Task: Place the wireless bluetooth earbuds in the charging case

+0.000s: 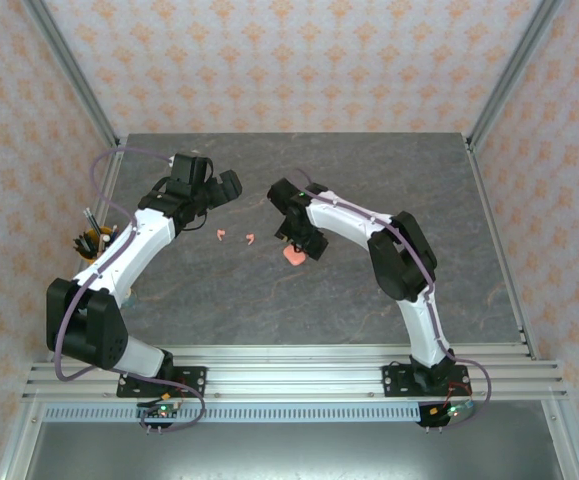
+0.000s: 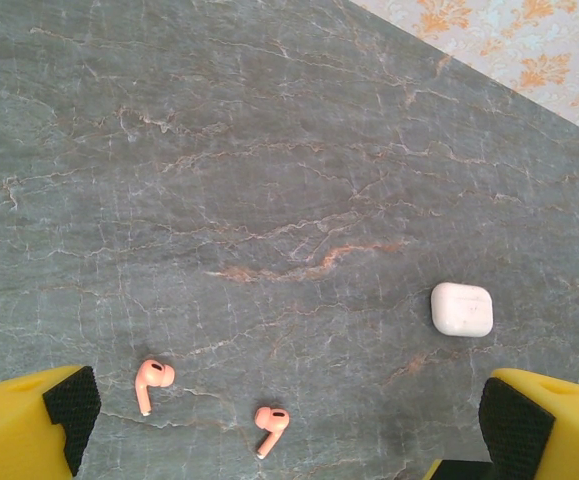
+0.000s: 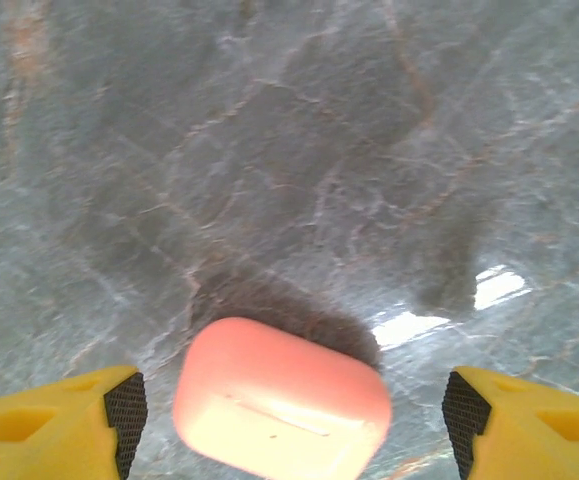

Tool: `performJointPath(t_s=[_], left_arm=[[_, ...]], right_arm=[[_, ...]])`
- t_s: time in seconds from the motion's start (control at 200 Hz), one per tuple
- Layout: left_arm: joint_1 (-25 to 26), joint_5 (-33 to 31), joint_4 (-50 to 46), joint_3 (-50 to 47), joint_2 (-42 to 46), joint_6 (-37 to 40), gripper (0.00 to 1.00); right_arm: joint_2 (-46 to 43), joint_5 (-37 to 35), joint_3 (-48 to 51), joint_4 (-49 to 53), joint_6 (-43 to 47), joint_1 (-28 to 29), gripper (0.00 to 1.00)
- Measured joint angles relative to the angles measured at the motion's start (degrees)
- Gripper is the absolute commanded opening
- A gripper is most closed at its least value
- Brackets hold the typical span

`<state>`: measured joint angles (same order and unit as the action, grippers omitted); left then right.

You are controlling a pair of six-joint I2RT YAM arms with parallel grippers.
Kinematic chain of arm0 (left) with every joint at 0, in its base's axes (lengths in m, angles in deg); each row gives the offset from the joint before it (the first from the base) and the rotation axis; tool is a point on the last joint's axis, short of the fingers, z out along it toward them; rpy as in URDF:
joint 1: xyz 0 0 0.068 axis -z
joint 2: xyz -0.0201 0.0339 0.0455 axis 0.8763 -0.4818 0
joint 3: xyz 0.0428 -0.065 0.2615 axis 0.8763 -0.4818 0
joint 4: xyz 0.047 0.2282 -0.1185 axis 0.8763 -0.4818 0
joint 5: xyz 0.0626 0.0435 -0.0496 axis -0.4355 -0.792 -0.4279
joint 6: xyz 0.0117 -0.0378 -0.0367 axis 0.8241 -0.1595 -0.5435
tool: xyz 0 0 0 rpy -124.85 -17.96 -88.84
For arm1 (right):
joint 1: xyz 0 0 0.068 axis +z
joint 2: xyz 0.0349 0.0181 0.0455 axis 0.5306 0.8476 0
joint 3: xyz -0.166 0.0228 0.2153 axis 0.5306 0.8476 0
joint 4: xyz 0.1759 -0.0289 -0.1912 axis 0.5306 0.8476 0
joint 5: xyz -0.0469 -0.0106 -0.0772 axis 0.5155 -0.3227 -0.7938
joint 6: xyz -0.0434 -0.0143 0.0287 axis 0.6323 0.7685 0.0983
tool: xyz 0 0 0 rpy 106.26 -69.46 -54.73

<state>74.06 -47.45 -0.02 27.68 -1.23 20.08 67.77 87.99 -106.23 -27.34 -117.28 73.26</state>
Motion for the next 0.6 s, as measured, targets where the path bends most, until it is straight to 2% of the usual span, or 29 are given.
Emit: performJointPath(t_s=[0.601], left_arm=[[0.0,0.0,0.1,0.0,-0.5,-0.3,1.0]], right_arm=[[0.3,4.0,-0.9,0.5,-10.1,0.9,0.84]])
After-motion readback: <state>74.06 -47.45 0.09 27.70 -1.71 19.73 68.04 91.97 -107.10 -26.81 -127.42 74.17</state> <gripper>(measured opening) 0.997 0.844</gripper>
